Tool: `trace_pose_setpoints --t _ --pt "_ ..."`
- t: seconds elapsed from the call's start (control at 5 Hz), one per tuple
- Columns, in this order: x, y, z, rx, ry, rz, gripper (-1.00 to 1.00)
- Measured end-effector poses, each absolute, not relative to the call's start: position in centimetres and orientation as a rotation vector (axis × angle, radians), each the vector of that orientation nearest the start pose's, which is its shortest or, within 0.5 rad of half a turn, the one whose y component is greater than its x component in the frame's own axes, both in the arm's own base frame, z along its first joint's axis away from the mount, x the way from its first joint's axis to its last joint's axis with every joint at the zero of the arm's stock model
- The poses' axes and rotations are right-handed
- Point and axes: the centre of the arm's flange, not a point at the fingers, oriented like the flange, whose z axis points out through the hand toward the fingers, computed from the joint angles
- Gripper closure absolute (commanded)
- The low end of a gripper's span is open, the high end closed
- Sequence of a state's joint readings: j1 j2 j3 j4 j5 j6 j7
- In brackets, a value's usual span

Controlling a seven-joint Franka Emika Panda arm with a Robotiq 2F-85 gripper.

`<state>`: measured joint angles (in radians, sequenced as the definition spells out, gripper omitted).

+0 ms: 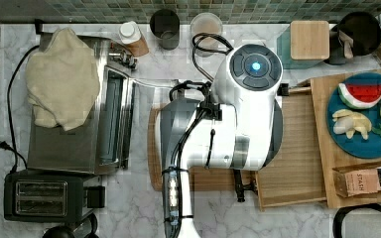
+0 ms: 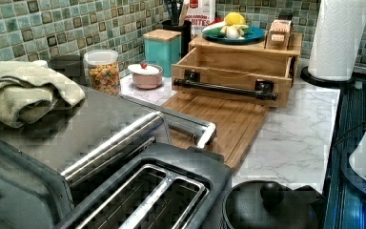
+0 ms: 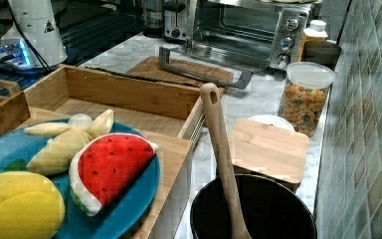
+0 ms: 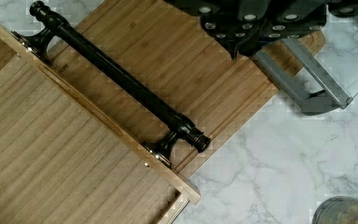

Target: Close the drawer.

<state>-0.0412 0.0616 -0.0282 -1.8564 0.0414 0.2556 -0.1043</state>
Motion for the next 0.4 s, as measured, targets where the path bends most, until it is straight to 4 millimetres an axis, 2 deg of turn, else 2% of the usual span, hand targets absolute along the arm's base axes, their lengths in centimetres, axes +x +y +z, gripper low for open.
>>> trace_pose_setpoints --t 0.4 --pt "56.67 -4.19 46.46 -2.905 1.183 0.198 1.0"
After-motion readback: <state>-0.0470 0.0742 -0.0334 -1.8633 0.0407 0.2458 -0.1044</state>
